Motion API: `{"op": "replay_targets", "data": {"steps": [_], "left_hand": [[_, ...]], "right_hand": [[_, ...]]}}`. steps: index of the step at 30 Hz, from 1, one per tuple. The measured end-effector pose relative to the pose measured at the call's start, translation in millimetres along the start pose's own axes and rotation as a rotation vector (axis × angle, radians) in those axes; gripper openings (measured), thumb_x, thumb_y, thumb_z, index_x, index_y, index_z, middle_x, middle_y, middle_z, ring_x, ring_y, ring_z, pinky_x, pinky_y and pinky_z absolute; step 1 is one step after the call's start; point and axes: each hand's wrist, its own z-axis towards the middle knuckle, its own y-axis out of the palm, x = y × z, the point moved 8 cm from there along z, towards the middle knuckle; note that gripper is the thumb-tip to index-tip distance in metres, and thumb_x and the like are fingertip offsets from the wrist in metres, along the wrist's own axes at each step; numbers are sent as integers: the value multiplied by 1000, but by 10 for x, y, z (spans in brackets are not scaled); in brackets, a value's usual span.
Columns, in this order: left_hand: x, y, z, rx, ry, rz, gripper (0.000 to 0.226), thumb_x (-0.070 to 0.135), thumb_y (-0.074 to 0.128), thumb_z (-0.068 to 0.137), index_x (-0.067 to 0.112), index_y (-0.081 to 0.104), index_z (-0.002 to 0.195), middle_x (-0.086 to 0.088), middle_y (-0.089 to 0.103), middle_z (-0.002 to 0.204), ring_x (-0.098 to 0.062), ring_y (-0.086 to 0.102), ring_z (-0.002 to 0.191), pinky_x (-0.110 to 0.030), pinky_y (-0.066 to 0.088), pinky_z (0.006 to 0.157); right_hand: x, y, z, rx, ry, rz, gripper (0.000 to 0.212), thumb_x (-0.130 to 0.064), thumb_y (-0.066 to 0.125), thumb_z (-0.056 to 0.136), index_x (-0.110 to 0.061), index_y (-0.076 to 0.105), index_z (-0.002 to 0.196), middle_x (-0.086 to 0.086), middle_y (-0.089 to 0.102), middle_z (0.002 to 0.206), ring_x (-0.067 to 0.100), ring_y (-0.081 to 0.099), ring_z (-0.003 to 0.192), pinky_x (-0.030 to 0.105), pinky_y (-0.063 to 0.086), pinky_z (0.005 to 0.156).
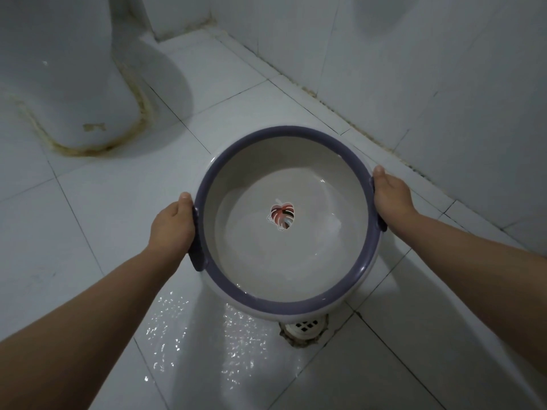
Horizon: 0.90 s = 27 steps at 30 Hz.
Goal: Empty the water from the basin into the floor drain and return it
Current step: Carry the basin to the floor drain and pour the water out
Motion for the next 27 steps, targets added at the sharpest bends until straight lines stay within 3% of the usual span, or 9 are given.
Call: {"op": "replay_targets", "data": {"steps": [6, 27], "left_hand": [[6, -6, -23, 5, 6, 6, 51, 40, 18, 98, 7, 56, 88, -19, 59, 94, -35, 56, 91, -49, 46, 92], [-27, -35, -79, 5, 17, 26, 49, 39, 18, 98, 8, 55, 88, -19, 58, 92, -34, 55, 89, -44, 43, 85]], "right_hand": [[5, -7, -4, -3, -5, 6, 49, -46, 24, 95, -21, 49, 61, -1, 52, 67, 11, 49, 62, 24, 33, 54], [-23, -18, -30, -14, -28, -17, 49, -45, 23, 96, -20, 47, 61, -1, 50, 66, 11, 47, 62, 30, 32, 62]]}}
